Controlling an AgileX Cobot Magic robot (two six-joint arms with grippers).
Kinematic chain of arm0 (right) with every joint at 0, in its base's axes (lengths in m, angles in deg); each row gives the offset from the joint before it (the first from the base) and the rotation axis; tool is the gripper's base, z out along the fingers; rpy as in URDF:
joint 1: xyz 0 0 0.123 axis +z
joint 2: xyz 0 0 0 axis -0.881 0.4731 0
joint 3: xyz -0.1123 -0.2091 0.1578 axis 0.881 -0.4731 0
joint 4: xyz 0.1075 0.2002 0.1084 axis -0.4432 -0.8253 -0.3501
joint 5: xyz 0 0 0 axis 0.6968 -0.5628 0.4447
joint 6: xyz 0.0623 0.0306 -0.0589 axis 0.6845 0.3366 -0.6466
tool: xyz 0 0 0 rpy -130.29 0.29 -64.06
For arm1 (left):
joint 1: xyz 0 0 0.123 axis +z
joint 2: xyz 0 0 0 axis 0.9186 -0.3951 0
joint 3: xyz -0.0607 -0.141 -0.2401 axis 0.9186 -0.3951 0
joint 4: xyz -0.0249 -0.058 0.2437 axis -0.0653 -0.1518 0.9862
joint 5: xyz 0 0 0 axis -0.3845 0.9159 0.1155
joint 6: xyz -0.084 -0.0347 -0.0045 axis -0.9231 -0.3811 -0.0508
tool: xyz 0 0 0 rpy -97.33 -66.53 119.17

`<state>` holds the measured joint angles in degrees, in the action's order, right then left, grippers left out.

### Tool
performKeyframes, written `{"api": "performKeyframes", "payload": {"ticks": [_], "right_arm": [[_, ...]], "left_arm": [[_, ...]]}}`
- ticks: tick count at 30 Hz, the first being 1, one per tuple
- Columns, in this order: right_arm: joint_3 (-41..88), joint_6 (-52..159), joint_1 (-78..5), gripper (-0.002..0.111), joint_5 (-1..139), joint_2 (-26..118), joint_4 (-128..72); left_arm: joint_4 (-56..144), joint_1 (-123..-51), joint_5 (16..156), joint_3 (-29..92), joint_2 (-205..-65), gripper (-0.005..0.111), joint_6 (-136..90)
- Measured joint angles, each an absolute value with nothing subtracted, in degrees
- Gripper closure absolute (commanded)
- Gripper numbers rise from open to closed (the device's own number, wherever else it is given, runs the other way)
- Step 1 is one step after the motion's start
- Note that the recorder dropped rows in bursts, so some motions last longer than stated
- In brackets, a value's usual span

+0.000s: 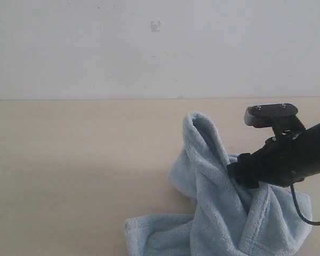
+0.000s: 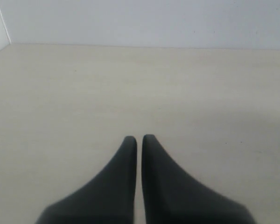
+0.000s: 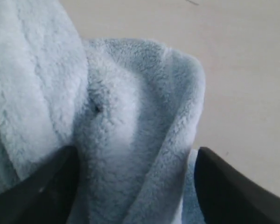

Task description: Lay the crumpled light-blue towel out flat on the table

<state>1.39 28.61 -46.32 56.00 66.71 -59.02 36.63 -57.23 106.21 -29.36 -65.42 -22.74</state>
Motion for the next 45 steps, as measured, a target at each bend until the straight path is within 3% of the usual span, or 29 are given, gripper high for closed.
{"api": "performKeyframes", "payload": {"ticks": [2, 5, 10, 18, 30, 33, 37, 39, 42, 45], "right_arm": [[2.6, 29.0, -46.4, 0.067, 52.5, 66.7, -59.0], [6.8, 29.2, -46.4, 0.11, 45.3, 65.3, -58.9], [14.7, 29.2, -46.4, 0.107, 35.4, 58.5, -56.6], [16.4, 29.2, -46.4, 0.107, 34.2, 46.0, -48.8], [8.8, 28.8, -46.4, 0.106, 34.4, 58.9, -47.5], [8.8, 28.8, -46.4, 0.096, 32.6, 61.1, -47.0], [8.8, 28.8, -46.4, 0.064, 32.3, 62.9, -46.9], [8.8, 28.8, -46.4, 0.056, 32.7, 63.7, -46.9], [8.8, 29.2, -46.4, 0.065, 34.9, 65.6, -47.0], [8.8, 30.2, -46.4, 0.095, 36.3, 68.1, -47.4]], "left_arm": [[36.6, -57.2, 106.2, -29.4, -65.4, 0.103, -22.7], [36.6, -57.2, 106.2, -29.4, -65.4, 0.103, -22.7], [36.6, -57.2, 106.2, -29.4, -65.4, 0.103, -22.7], [36.6, -57.2, 106.2, -29.4, -65.4, 0.103, -22.7], [36.6, -57.2, 106.2, -29.4, -65.4, 0.103, -22.7], [36.6, -57.2, 106.2, -29.4, -65.4, 0.103, -22.7], [36.6, -57.2, 106.2, -29.4, -65.4, 0.103, -22.7], [36.6, -57.2, 106.2, -29.4, -65.4, 0.103, -22.7], [36.6, -57.2, 106.2, -29.4, -65.4, 0.103, -22.7], [36.6, -57.2, 106.2, -29.4, -65.4, 0.103, -22.7]]}}
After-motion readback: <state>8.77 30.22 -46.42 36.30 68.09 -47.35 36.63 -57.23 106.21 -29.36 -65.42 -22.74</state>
